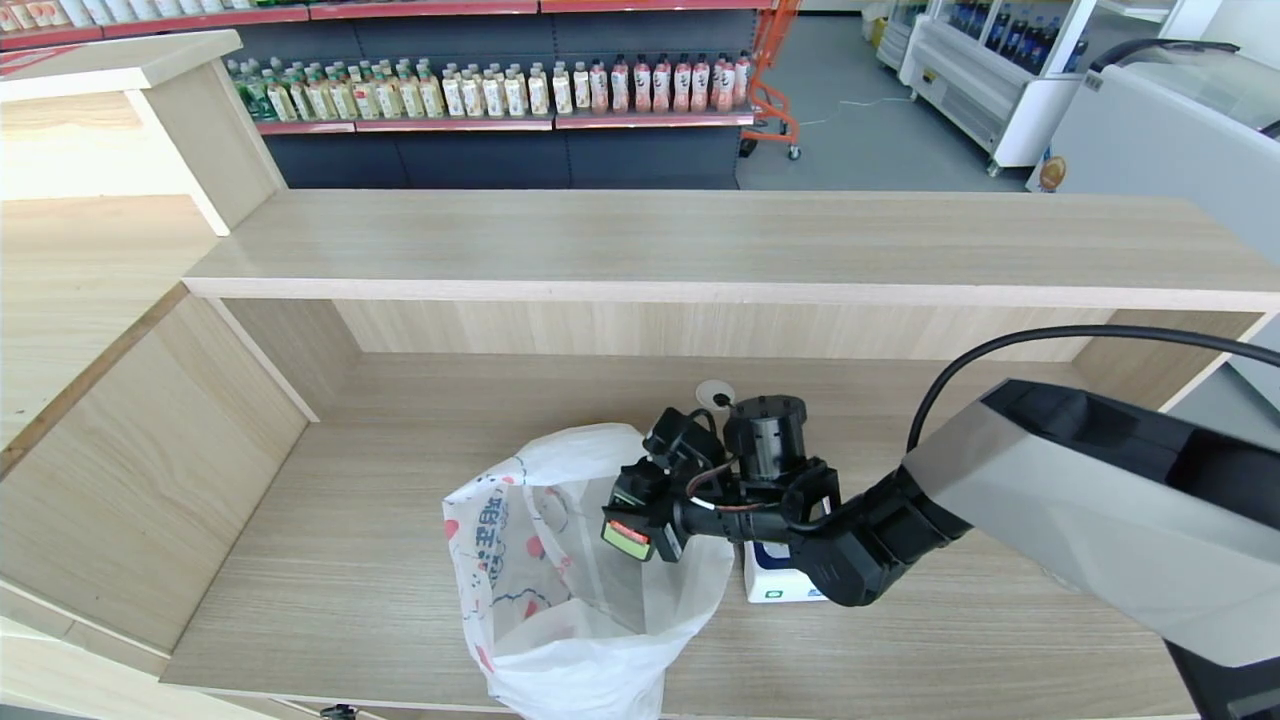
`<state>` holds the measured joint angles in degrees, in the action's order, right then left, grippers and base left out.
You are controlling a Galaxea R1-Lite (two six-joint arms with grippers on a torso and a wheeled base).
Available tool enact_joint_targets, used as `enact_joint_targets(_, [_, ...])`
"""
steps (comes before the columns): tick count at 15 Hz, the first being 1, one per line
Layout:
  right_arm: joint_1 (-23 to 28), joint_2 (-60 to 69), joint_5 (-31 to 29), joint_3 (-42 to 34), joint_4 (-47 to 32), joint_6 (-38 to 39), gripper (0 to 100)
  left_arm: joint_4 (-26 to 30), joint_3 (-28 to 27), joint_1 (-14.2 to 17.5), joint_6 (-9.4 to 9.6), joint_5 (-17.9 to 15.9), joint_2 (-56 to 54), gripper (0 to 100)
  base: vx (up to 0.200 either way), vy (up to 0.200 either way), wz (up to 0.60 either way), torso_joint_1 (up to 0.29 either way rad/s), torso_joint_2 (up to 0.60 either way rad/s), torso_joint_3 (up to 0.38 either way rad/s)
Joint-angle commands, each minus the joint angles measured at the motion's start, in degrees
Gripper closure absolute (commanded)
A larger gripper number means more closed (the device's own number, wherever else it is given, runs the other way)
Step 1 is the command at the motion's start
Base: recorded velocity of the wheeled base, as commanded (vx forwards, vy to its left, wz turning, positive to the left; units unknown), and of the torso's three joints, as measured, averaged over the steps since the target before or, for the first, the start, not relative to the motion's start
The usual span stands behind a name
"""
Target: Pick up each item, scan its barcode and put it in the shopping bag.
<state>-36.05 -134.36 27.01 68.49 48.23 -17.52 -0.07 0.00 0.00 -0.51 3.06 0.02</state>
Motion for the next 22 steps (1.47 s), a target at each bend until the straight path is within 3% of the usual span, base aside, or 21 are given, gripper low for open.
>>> enact_joint_targets(1, [-0.16, -1.51, -0.12, 1.65, -0.06, -0.06, 100, -0.01, 0.0, 0.0, -0.02, 0.02, -0.02, 0, 0.0, 0.0, 0.0, 0.0, 0.0, 0.0])
enact_joint_targets(5, [-0.25, -3.54, -2.84, 5.43, -0.06, -1.82, 100, -0.01, 0.0, 0.0, -0.02, 0.02, -0.02, 0, 0.0, 0.0, 0.0, 0.0, 0.0, 0.0])
enact_joint_targets(12, [-0.34, -4.59, -4.69, 4.99, 0.11, -3.31, 100, -0.01, 0.0, 0.0, -0.02, 0.02, -0.02, 0, 0.0, 0.0, 0.0, 0.0, 0.0, 0.0])
enact_joint_targets(13, [-0.34, -4.59, -4.69, 4.81, 0.03, -3.31, 0, -0.01, 0.0, 0.0, -0.02, 0.02, -0.02, 0, 0.0, 0.0, 0.0, 0.0, 0.0, 0.0])
enact_joint_targets(18, [-0.51, -1.87, -4.6, 4.02, 0.11, -1.03, 0, -0.01, 0.0, 0.0, -0.02, 0.02, -0.02, 0, 0.0, 0.0, 0.0, 0.0, 0.0, 0.0])
enact_joint_targets(22, [-0.95, 6.84, -4.6, 0.86, 0.47, 5.3, 0, -0.01, 0.0, 0.0, -0.02, 0.02, -0.02, 0, 0.0, 0.0, 0.0, 0.0, 0.0, 0.0])
